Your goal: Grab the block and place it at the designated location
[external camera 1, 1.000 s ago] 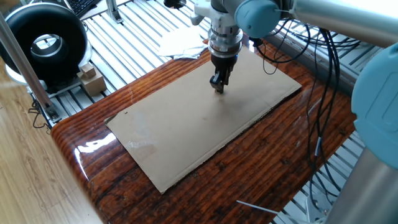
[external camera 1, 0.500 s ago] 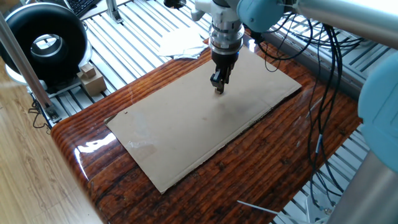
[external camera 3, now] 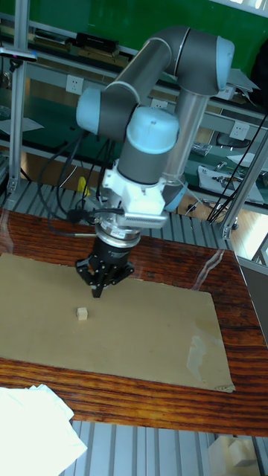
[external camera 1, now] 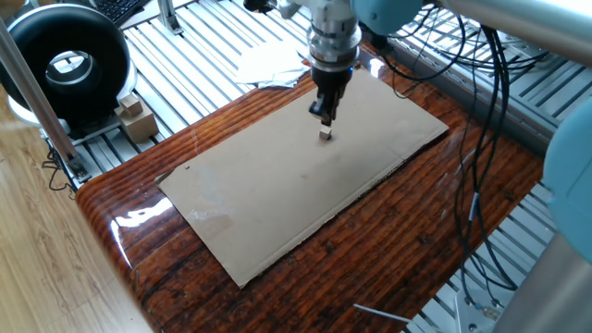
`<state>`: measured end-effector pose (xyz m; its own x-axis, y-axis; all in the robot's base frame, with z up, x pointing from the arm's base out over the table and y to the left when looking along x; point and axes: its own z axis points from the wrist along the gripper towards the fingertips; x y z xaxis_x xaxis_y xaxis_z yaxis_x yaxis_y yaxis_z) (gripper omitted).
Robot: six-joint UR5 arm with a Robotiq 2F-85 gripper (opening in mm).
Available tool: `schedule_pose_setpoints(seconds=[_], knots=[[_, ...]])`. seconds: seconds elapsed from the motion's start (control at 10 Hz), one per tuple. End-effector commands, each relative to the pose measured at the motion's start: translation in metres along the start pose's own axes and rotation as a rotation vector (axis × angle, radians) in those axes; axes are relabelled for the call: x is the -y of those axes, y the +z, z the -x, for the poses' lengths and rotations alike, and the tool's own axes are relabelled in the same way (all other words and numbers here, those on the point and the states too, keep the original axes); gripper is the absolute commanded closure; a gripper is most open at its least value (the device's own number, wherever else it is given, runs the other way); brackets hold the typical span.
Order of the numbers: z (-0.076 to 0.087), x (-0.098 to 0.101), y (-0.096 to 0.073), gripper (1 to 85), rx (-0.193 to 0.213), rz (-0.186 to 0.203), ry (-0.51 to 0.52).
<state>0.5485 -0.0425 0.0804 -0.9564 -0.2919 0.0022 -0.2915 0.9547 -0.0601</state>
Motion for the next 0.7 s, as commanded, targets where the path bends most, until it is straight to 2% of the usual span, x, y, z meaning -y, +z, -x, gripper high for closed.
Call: schedule_pose_setpoints(seconds=[0.0,0.1,0.2,0.3,0.4,0.5,0.6], knots=[[0.024,-0.025,-0.030,84.7,0.041,0.028,0.172],[0.031,-0.025,-0.034,84.7,0.060,0.010,0.190],[0.031,-0.035,-0.040,84.7,0.067,0.031,0.235],[0.028,-0.054,-0.046,84.7,0.051,0.087,0.298],[0.029,-0.062,-0.048,84.7,0.046,0.110,0.327],[0.036,-0.062,-0.045,84.7,0.059,0.111,0.334],[0.042,-0.070,-0.046,84.7,0.075,0.143,0.332]])
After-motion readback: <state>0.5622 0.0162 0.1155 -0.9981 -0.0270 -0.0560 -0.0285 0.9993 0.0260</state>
